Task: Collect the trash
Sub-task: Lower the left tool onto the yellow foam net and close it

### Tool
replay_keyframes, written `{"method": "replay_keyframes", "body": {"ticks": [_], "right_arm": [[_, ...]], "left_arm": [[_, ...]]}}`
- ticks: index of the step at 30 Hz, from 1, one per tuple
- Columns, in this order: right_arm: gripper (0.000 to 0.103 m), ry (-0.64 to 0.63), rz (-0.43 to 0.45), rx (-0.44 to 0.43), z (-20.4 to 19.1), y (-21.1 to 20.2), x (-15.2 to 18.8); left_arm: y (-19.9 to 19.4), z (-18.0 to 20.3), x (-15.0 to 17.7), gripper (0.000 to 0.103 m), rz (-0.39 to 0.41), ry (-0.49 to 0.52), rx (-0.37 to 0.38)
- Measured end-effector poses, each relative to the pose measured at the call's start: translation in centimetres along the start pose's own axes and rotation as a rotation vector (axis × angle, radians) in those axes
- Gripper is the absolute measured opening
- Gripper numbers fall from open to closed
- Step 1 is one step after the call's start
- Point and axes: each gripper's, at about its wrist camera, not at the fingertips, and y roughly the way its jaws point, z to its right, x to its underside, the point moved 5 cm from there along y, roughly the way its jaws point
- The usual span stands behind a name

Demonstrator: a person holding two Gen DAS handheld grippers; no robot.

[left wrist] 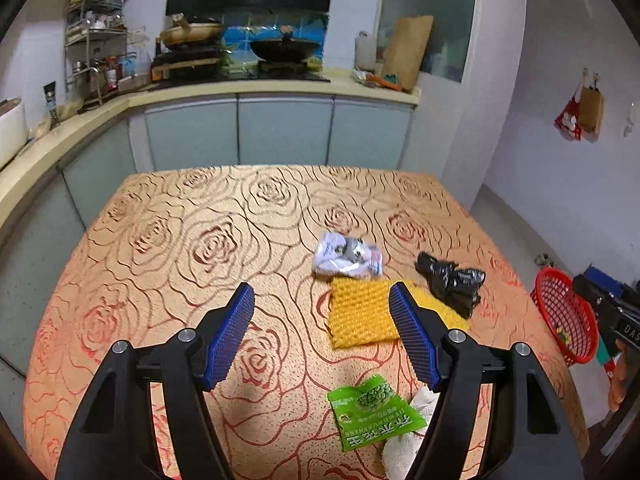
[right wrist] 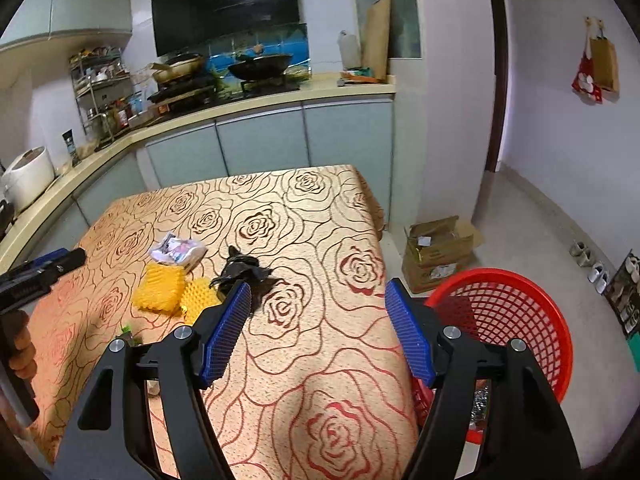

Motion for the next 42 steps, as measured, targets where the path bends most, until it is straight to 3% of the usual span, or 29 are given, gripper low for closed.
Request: {"method": "replay_keyframes", "body": {"ticks": [8,16,23,29,35,42], "right_arm": [[0.067,-0.008,-0.021,-0.008,-1.1,1.2,0.2],[0.067,-0.012,-0.04,-0.012,-1.5,2.2,0.4],[0.067,-0.008,-0.047,-0.012,-1.5,3.0,0.3],[0.067,0.0,-0.057,-0.012,-1.3,3.5,0.4],[0.067,0.004,-0.061,-0.011,-1.1,3.9,0.5],[0.067,0.003,-0.064,-0.019,-1.2,4.4,0.3]], "left_arm": [[3.1,1.1,1.1,0.068,-0.06,0.031,0.066],[6.1,3.8,1.8,0.068,-0.122,0.146,0.116],[8.2,4.6,1.7,0.068,-0.173,0.133,0.171],[9.6,6.2,1.9,0.068,-0.212,0.211,0.156],[10.6,6.3,2.4,0.067,-0.238,0.223,0.131],[10.1,5.2,2.1,0.044,-0.236,0.177,0.143]]}}
